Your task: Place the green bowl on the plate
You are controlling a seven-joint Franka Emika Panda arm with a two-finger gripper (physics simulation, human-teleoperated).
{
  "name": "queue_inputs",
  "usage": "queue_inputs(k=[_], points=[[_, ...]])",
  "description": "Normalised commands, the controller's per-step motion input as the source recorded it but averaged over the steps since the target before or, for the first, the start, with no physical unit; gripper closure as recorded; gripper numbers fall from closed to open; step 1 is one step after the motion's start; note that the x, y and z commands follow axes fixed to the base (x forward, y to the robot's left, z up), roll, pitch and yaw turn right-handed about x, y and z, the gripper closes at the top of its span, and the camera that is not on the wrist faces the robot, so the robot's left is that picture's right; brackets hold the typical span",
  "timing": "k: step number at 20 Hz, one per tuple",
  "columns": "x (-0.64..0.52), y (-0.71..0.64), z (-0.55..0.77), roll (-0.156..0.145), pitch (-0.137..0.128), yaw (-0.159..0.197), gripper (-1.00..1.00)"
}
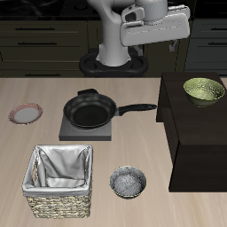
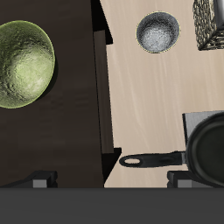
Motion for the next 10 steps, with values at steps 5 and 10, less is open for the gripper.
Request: queue_inputs(k=[5,10], points=[[0.21,0.13,0.02,-0.008,0.002,-0.011,-1.0],[0.24,0.08,0.03,-0.007,0.0,-0.009,-1.0]])
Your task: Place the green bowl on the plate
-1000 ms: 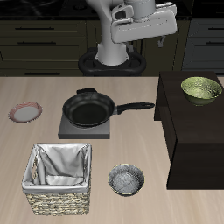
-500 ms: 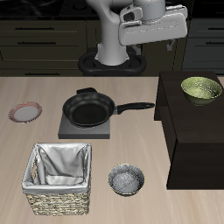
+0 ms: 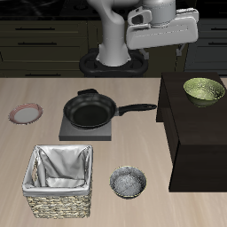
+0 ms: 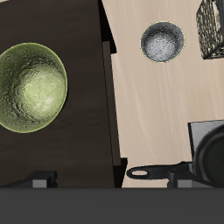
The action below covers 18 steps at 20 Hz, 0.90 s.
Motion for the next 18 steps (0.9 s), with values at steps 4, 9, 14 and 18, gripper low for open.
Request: queue_inputs(k=[4,9,14,18], points=[[0.3,0.06,-0.01,-0.028,0.007,-0.015,-1.0],[0.23,0.09,0.01,-0.036,0.006,-0.006,-1.0],[0.13,0.22,-0.04,-0.018,0.017,0.012,-1.0],[0.14,0.31,-0.17,-0.025,0.039,0.001,-1.0]])
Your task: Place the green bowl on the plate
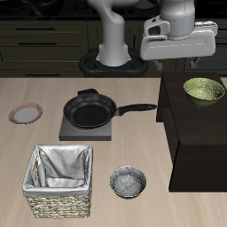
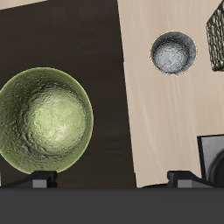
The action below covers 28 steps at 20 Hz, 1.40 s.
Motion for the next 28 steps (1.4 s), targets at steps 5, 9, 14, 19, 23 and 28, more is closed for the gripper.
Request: queue_inputs(k=[5,9,14,19,23,28], points=[[-0.03,0.27,-0.02,-0.008,0.0,0.025,-1.0],[-0.03,0.13,0.03,-0.001,0.001,0.014,-1.0],[0.06,0.05,-0.03,-0.011,0.0,0.012,-1.0],[0.09,-0.07,-0.13,-0.003,0.01,0.009,-1.0],[0.14,-0.1,-0.32,-0.024,0.043,0.008,-1.0],[0.08,-0.01,-0.34,-0.007,0.006,0.042,-1.0]])
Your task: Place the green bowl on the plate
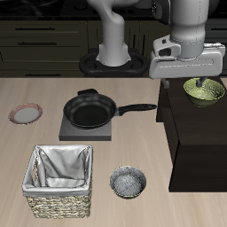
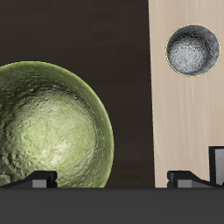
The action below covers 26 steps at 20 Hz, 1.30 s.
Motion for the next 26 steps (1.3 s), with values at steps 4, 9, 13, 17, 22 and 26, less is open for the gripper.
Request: queue_inputs(k=[4,9,13,17,22,26], points=[[0.01,0.02,-0.27,0.009,0.029,0.024,-1.0],[-0.01,0.06,-0.2,0.067,0.026,0.0,1.0],[-0.18,0.05,-0.08,0.03,-0.03,0.031,1.0],[-0.11,-0.02,0.06,0.04,-0.008,-0.028,1.0],[-0.19,-0.02,0.19,0.04,-0.026,-0.009,1.0],[-0.26,-0.12,0.23,0.024,-0.019,0.007,1.0]])
